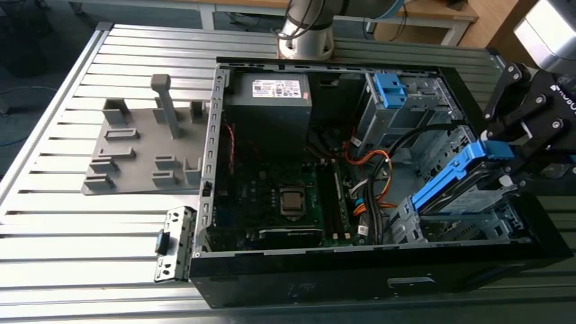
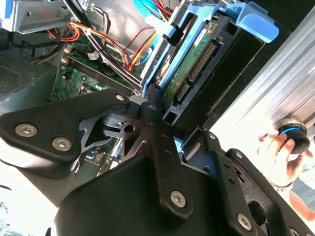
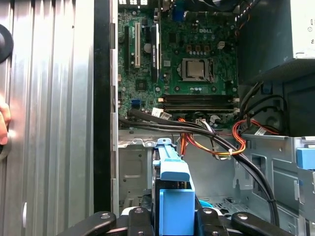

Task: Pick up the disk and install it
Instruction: 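Insert the disk into the insertion slot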

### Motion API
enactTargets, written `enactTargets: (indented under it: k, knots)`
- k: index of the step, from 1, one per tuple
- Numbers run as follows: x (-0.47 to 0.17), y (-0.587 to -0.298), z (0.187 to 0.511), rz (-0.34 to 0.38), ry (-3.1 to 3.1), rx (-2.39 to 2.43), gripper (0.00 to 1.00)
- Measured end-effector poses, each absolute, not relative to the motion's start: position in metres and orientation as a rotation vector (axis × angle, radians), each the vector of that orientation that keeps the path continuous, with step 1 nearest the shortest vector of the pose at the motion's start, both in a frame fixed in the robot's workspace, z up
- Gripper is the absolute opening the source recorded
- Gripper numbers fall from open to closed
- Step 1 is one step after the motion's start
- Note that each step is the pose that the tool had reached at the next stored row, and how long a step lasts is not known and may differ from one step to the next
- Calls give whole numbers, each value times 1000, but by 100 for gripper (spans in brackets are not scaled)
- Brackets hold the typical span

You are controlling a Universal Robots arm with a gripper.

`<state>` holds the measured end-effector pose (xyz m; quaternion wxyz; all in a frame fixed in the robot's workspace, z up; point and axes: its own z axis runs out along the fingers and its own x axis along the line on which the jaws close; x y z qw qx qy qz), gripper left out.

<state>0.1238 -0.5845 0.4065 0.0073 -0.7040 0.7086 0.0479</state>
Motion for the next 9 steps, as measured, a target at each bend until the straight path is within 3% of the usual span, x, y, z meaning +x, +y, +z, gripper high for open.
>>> enactTargets:
  k: [9]
  knots:
    - [124, -585, 403, 150, 2216, -2201, 36]
